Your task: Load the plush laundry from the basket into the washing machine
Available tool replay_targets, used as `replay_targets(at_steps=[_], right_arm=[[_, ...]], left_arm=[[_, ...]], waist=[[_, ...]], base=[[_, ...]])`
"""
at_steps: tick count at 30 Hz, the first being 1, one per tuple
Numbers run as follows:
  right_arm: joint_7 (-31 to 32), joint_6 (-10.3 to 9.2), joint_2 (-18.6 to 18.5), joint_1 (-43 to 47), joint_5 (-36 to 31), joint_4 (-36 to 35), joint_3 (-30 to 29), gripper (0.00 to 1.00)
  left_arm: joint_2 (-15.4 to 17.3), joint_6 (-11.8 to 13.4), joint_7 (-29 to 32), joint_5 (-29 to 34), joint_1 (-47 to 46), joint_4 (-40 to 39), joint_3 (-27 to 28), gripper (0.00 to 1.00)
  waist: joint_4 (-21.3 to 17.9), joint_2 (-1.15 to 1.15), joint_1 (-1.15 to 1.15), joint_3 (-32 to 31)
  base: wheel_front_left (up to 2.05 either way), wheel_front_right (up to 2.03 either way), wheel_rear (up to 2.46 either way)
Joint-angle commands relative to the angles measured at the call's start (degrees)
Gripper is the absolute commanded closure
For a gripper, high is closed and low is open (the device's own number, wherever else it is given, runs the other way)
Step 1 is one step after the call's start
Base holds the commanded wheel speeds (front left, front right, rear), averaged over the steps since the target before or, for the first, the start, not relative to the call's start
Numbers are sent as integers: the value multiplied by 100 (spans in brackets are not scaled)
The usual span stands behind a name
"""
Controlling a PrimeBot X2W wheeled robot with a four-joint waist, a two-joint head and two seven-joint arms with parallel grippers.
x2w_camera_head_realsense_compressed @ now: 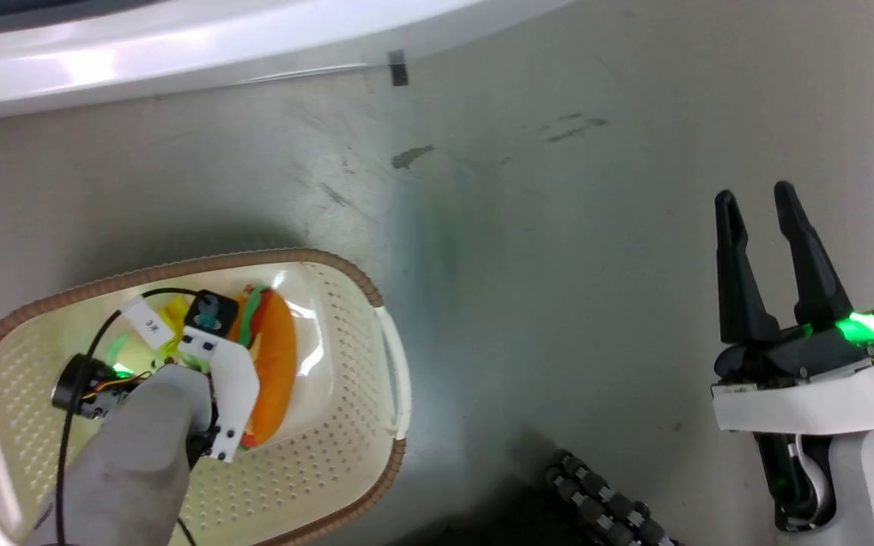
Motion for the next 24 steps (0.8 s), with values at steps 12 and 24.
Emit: replay_targets(at_steps=[12, 24], right_arm=[[-121, -5, -1, -133, -254, 211, 47, 0], [-121, -5, -1, 638, -1057, 244, -164, 0]], left_arm=[[-68, 72, -575, -712, 496, 516, 160, 100], [-767, -298, -2143, -1123, 1476, 329, 294, 100]], waist=[[-104, 0, 0, -1184], [792, 0, 0, -3216]], base=[[0, 0, 0], [0, 0, 0]])
